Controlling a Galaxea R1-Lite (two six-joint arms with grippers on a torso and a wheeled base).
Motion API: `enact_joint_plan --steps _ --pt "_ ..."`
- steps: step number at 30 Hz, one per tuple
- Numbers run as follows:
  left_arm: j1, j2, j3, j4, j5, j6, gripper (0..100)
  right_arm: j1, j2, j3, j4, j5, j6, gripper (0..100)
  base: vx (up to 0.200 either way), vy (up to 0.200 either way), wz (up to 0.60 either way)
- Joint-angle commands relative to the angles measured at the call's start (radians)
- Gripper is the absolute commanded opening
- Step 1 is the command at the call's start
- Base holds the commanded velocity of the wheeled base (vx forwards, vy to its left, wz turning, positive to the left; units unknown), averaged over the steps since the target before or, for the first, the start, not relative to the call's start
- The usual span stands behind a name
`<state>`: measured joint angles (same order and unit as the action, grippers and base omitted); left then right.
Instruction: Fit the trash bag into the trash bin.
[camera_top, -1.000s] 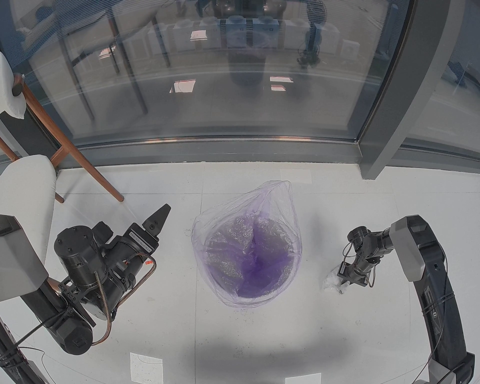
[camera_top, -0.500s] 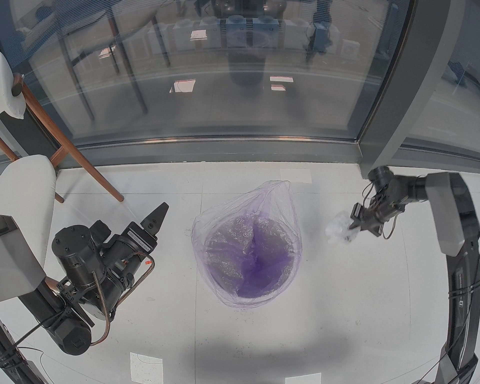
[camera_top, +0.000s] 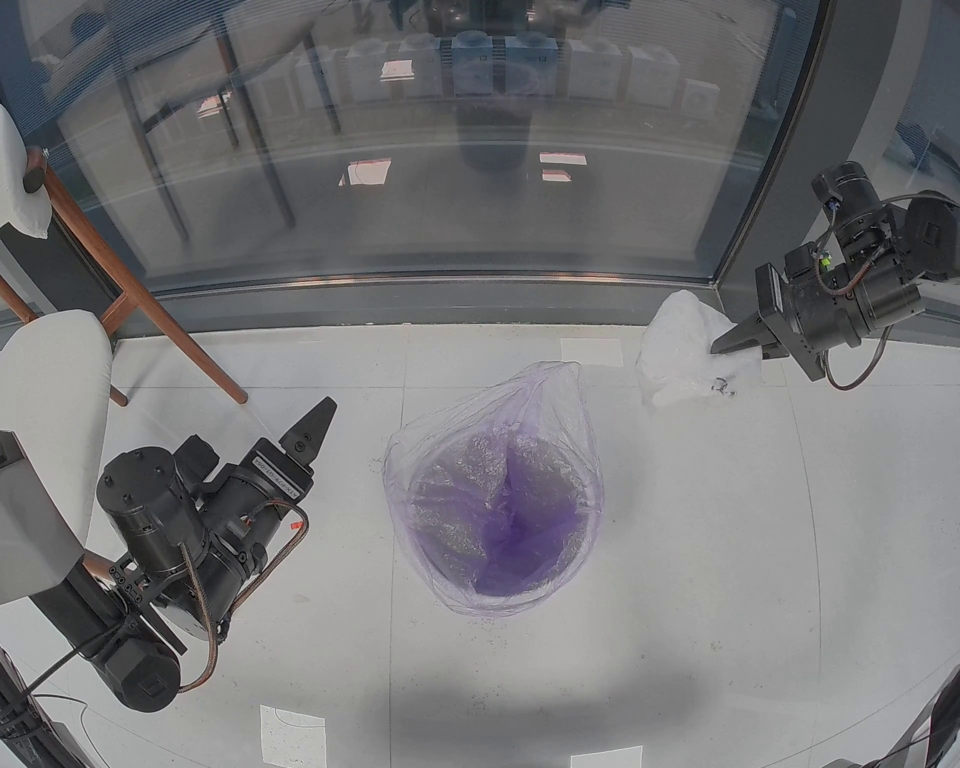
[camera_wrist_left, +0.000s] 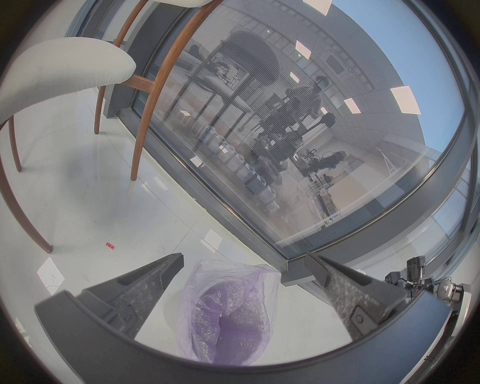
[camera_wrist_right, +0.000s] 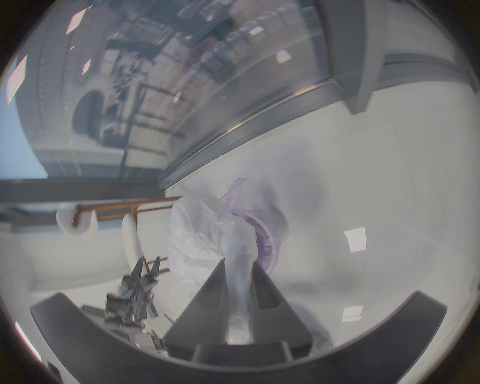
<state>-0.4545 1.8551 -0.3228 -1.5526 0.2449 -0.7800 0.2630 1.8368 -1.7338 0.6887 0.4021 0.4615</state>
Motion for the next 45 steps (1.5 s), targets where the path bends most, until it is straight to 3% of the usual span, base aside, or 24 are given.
enact_joint_plan --steps 1,5,11,24,32,39,45 --pt "-0.020 -0.001 -0.007 -0.018 0.030 0.001 100 0.170 -0.036 0.255 -0.216 -0.083 -0.107 0 0.000 0.000 0.00" --pt "-0.018 -0.002 0.002 -0.018 0.034 0.002 100 0.193 0.035 0.364 -0.448 -0.170 -0.184 0 0.000 0.000 0.00" --pt "-0.018 -0.001 0.001 -0.018 0.059 0.005 100 0.194 0.162 0.462 -0.787 -0.189 -0.185 0 0.000 0.000 0.00" --pt "-0.015 0.001 0.004 -0.018 0.060 0.002 100 0.199 0.318 0.586 -1.068 -0.209 -0.213 0 0.000 0.000 0.00" --pt "-0.012 0.003 -0.010 -0.018 0.062 0.004 100 0.217 0.361 0.586 -1.089 -0.210 -0.225 0 0.000 0.000 0.00" --pt "0.002 0.001 -0.024 -0.018 0.068 0.015 100 0.249 0.453 0.583 -1.238 -0.218 -0.251 0 0.000 0.000 0.00" --pt "0.019 0.001 -0.024 -0.018 0.067 0.016 100 0.262 0.472 0.585 -1.252 -0.226 -0.251 0 0.000 0.000 0.00"
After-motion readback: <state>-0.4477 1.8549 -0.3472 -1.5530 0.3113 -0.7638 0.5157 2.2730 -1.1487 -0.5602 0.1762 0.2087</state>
